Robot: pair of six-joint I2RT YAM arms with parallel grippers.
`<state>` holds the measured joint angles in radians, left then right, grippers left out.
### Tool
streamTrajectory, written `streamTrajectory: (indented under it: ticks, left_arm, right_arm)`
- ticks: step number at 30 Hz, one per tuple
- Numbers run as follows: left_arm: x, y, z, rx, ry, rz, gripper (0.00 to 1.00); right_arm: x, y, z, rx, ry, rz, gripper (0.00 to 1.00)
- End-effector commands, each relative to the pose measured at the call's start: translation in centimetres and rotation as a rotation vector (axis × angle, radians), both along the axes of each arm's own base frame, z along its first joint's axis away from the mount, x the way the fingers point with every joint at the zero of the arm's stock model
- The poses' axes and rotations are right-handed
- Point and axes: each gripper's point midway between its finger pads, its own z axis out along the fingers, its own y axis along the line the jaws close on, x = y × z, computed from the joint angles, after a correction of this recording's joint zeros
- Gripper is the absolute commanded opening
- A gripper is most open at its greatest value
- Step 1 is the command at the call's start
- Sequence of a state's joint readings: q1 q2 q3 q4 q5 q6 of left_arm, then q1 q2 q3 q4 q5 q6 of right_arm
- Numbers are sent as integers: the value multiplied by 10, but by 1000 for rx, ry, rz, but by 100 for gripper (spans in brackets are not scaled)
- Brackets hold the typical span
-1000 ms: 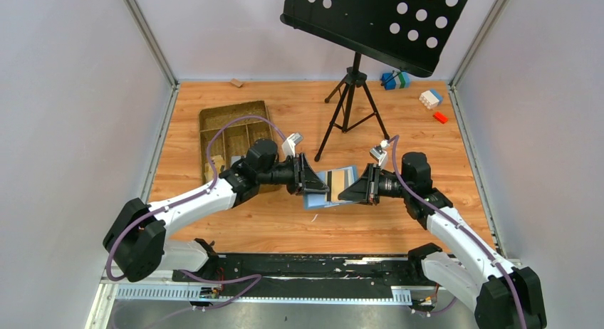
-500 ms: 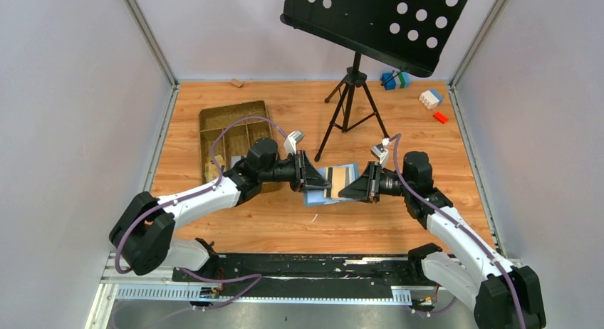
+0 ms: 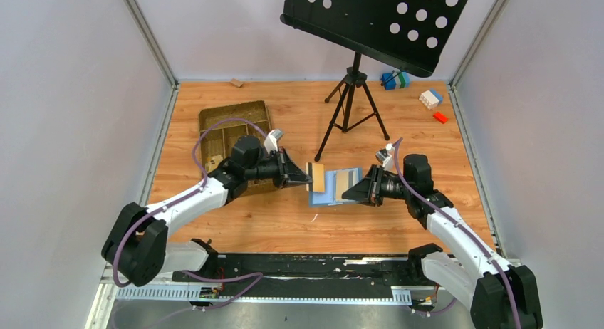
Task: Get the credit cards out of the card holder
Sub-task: Remove the credit card from the card holder, then place the credit card in the storage box.
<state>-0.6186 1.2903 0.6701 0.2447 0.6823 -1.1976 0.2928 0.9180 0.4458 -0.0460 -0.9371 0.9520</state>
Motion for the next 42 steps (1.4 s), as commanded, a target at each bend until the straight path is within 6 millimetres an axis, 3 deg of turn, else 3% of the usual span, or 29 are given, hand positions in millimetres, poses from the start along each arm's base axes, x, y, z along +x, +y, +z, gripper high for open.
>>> streamTrajectory:
  ticks: [1,4,6,8,11,15,20,26,33,42]
  left_arm:
    - [6,30,-9,112,-55,28,0]
    - [10,60,-26,265,-36,63,0]
    - [18,94,-42,460,-26,114,0]
    - [26,142,-56,726,-9,172,0]
    - [39,206,-50,1086,-19,249,0]
    - [57,250,-22,1324,-102,331,0]
    - [72,282,-7,1492,-136,397,0]
    - [78,306,-34,1559,-53,356,0]
    - [97,320,-46,1618,-74,347,0]
    - [109,324,-80,1633,7,350,0]
  right_arm:
    - [5,-7,-9,-52,-13,-39,13]
    - [8,-13,-23,-141,6,-65,13]
    - [9,-18,-29,-192,6,-69,12]
    - [9,-19,-30,-214,0,-67,12]
    - [10,-19,-30,-218,-1,-67,12]
    - [11,-19,-29,-216,-3,-63,11]
    - [11,-19,-29,-216,-8,-62,10]
    - [10,-19,-27,-214,-19,-59,9]
    - [7,-20,-29,-217,-16,-59,8]
    - [8,-21,-29,-217,-23,-67,7]
